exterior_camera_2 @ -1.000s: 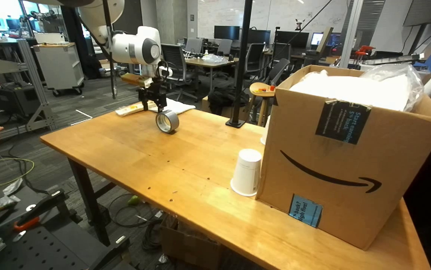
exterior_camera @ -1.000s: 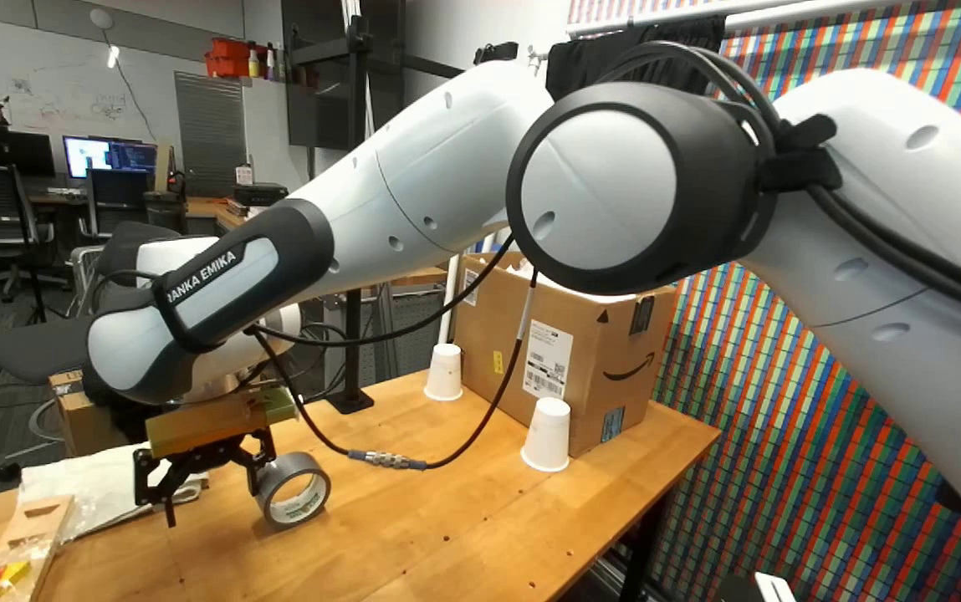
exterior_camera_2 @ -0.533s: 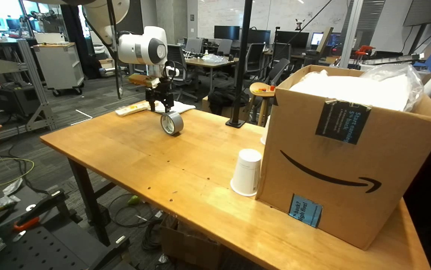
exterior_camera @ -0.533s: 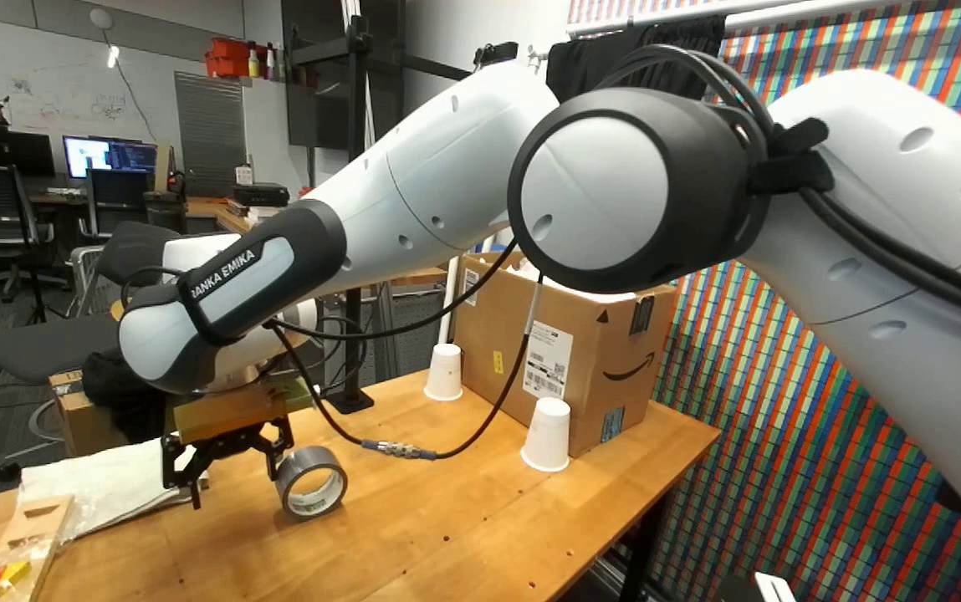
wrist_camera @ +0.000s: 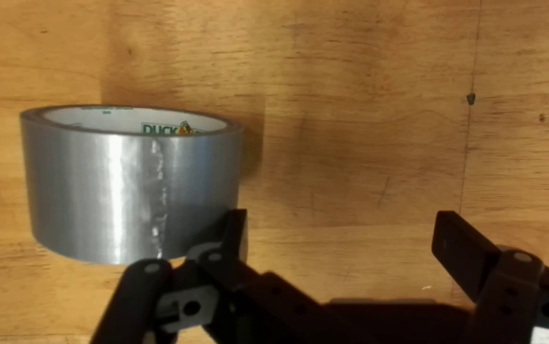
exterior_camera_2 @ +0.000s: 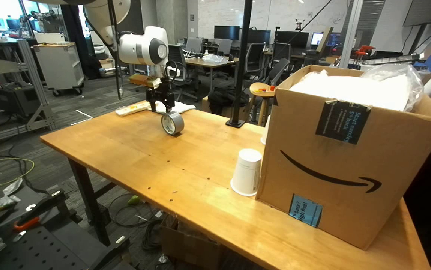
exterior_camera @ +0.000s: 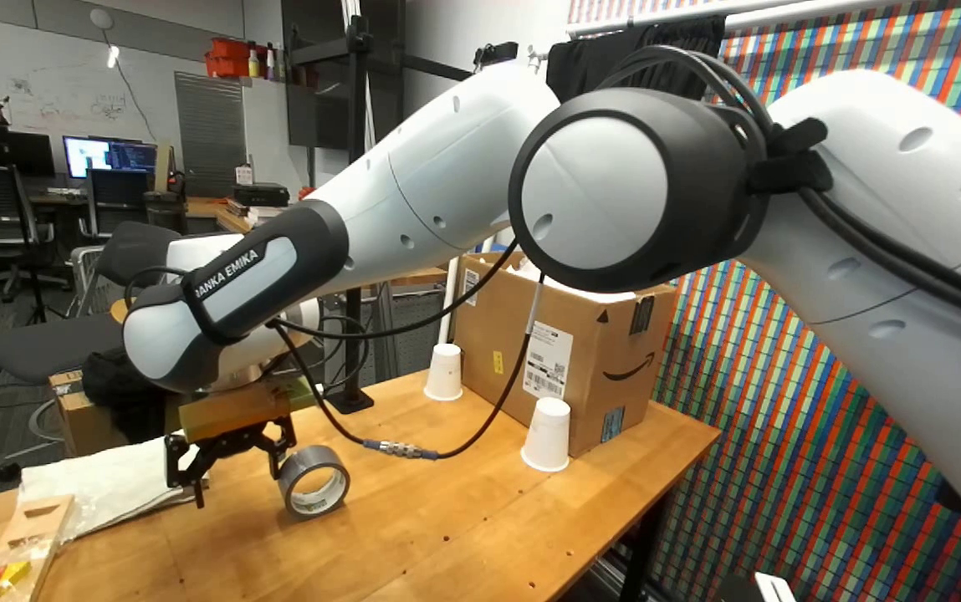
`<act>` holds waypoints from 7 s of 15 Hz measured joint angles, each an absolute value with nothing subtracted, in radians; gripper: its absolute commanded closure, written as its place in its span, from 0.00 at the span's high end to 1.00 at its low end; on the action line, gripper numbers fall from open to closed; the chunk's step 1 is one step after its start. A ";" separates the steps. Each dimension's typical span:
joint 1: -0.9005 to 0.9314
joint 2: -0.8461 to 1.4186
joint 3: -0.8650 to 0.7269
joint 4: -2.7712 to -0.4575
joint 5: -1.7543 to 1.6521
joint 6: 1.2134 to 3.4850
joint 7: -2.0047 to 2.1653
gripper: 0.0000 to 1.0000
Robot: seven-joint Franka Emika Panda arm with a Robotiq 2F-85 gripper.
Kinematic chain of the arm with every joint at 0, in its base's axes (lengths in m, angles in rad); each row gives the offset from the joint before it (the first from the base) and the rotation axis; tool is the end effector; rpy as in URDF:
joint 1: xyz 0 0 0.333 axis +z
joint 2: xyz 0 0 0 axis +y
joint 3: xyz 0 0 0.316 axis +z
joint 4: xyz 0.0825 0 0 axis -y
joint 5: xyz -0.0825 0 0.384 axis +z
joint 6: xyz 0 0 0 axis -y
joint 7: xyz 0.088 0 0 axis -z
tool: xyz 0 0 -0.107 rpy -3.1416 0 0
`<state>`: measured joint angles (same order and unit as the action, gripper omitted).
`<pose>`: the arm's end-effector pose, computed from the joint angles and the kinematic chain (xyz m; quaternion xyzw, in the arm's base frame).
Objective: Roll the tape towards the box
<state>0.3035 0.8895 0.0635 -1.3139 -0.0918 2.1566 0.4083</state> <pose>0.6948 0.2517 0.1973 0.9997 -0.0056 -0.0159 0.0203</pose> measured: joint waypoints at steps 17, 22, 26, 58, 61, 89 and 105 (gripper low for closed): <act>0.260 0.794 0.060 -1.471 -0.092 2.165 0.408 1.00; 0.245 0.744 0.056 -1.549 -0.092 2.172 0.401 1.00; 0.225 0.726 0.055 -1.596 -0.092 2.191 0.378 1.00; 0.071 0.705 -0.025 -1.673 -0.092 2.215 0.236 1.00; 0.051 0.705 -0.031 -1.673 -0.092 2.215 0.227 1.00; -0.136 0.759 -0.052 -1.592 -0.085 2.224 0.087 1.00; -0.062 0.650 -0.023 -1.687 -0.083 2.224 0.087 1.00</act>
